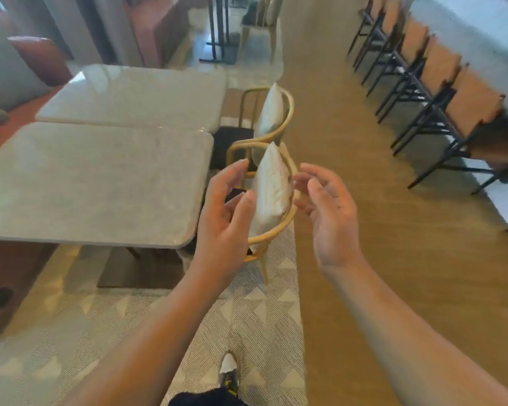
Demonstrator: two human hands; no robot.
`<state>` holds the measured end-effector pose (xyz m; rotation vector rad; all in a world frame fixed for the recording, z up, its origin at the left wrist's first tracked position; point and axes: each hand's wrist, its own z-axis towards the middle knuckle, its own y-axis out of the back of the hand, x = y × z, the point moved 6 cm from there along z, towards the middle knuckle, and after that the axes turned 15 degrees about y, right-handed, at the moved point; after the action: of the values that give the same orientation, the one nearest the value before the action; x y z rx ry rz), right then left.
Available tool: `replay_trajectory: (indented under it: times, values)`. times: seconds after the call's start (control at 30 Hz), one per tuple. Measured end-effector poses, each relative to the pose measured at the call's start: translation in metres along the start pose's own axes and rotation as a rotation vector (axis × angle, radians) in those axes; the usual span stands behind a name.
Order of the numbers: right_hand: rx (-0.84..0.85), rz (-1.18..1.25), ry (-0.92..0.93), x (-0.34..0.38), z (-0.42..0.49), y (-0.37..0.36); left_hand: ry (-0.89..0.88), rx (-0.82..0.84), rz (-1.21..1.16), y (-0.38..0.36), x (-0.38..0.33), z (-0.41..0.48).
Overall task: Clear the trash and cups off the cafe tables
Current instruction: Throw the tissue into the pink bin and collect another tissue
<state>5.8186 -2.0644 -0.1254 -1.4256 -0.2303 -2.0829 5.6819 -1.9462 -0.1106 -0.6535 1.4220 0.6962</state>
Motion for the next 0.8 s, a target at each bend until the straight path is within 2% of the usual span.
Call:
replay_trajectory:
  times: [0.33,0.57,0.8]
  values:
    - [-0.189,-0.085,0.027,-0.032,0.117,0.093,0.03,0.229,0.021,-0.129,0.011,0.134]
    - [-0.245,-0.111,0.058,-0.078,0.231,0.196,0.003,0.182,0.066,-0.247,0.019,0.237]
    - [-0.186,-0.139,0.065,-0.112,0.366,0.296,0.012,0.1,-0.023,-0.368,0.016,0.336]
